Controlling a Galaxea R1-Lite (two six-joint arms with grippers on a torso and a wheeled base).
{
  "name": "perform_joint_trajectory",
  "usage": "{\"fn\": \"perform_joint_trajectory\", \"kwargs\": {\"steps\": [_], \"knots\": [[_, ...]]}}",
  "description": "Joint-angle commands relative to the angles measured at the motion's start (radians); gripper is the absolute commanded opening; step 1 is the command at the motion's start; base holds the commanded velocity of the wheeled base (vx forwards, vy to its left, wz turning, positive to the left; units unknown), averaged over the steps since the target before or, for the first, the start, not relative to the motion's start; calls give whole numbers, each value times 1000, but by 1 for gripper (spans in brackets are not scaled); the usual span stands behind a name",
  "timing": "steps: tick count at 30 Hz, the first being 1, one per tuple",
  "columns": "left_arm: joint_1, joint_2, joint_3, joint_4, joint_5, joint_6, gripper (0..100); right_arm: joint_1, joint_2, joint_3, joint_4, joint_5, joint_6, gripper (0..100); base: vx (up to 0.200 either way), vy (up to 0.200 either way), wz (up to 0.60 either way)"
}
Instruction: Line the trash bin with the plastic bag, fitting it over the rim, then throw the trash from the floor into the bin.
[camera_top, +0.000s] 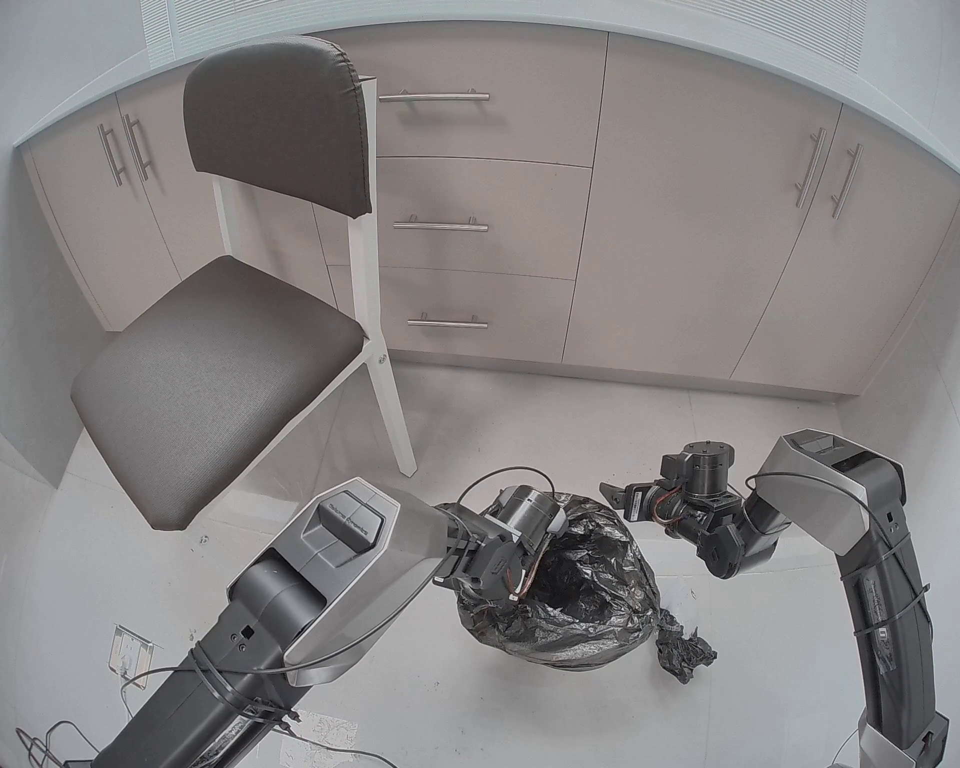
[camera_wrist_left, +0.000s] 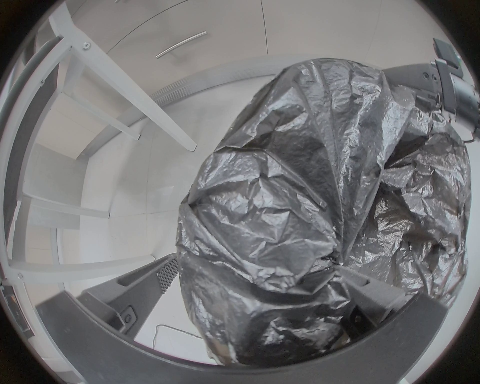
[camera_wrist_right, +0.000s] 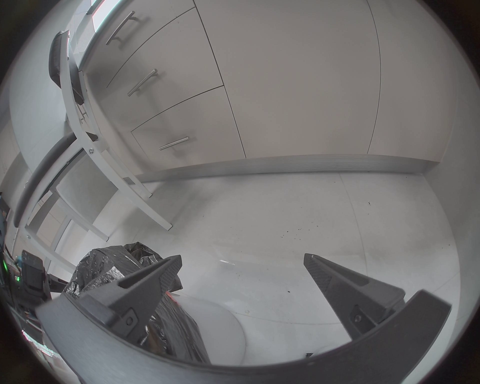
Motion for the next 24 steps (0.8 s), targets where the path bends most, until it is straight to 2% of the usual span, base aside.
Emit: {"fn": "perform_joint_trajectory", "kwargs": {"steps": [1,9,24], "knots": [[-10,-20,0,3,0,-21,100,0,1,0,0,1,0,100,0,0,0],[-27,-134,0,17,2,-64,100,0,0,0,0,1,0,100,0,0,0],[-91,-361,0,241,0,-133,100,-6,-4,11,3,4,0,100,0,0,0]]}}
